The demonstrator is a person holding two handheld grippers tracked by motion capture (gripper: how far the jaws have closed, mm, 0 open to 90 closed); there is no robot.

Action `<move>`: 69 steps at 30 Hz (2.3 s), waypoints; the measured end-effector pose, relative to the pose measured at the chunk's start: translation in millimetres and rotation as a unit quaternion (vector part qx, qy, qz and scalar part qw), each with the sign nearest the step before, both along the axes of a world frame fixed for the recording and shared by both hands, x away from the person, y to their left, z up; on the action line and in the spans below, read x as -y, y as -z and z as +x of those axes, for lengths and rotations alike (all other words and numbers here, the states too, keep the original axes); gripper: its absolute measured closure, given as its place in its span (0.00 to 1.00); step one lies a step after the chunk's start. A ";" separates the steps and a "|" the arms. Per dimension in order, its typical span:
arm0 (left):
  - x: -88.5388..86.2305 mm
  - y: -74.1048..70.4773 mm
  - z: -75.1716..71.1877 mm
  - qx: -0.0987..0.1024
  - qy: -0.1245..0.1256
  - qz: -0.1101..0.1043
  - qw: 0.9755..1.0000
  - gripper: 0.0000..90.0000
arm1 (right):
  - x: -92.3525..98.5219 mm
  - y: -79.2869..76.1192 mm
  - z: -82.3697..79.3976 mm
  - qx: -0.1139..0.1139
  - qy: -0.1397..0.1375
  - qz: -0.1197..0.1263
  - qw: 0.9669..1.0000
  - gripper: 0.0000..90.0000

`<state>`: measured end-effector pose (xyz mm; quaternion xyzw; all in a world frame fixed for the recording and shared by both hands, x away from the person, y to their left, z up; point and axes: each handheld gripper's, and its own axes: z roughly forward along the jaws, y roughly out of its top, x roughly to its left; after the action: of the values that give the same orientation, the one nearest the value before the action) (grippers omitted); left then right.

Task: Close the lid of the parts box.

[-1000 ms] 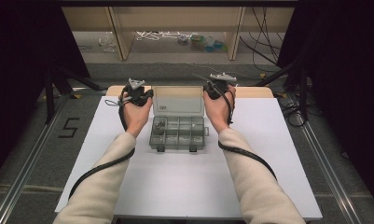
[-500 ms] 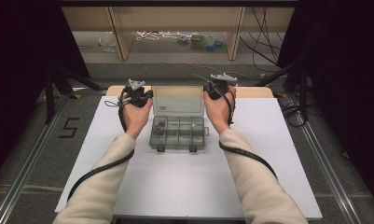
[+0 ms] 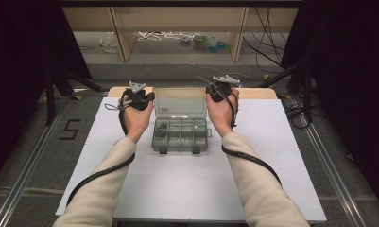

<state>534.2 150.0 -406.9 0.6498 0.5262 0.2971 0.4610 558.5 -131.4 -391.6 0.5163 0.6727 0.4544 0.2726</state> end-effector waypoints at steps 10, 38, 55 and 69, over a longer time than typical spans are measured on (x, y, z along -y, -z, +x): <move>-1.2 -0.7 -12.2 0.007 0.005 -0.002 1.000 0.99 | 2.1 -0.5 -12.0 0.011 -0.010 -0.006 1.000 0.98; -6.2 6.2 -31.5 0.035 0.016 -0.001 0.999 0.99 | 3.6 5.2 -37.7 0.047 -0.023 -0.009 0.999 0.98; -7.8 5.6 -39.6 0.067 0.027 0.005 0.997 0.91 | 4.3 7.2 -46.6 0.056 -0.028 -0.010 0.998 0.98; -1.8 0.1 -37.6 0.078 0.022 0.027 0.996 0.92 | 4.9 9.0 -50.9 0.064 -0.030 -0.014 0.997 0.97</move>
<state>496.7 151.8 -407.0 0.6481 0.4659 0.3509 0.4896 507.6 -136.3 -400.7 0.4623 0.6751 0.4852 0.3084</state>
